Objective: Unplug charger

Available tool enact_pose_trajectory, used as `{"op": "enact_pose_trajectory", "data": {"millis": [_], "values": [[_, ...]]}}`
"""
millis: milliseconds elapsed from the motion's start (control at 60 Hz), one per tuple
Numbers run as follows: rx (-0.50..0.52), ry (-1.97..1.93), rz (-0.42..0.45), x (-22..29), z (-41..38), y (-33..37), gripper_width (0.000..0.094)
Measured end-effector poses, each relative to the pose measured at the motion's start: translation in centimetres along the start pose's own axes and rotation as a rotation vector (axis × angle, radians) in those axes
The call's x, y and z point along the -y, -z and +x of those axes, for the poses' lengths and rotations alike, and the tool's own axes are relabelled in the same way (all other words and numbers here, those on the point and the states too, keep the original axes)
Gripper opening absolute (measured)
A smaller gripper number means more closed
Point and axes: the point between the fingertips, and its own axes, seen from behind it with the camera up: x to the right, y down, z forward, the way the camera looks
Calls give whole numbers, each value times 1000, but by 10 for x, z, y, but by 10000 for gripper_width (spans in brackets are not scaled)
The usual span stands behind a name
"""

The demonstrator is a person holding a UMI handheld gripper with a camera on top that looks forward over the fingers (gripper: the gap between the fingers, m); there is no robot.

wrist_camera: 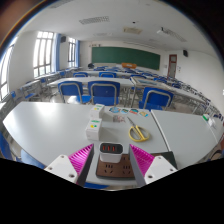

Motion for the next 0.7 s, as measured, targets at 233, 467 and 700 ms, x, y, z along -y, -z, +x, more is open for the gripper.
{"op": "enact_pose_trajectory", "data": {"millis": [233, 467, 700], "values": [[-27, -13, -25, -8, -1, -15, 395], [1, -52, -32, -2, -1, -16, 240], [28, -56, 413, 229, 45, 97, 235]]}}
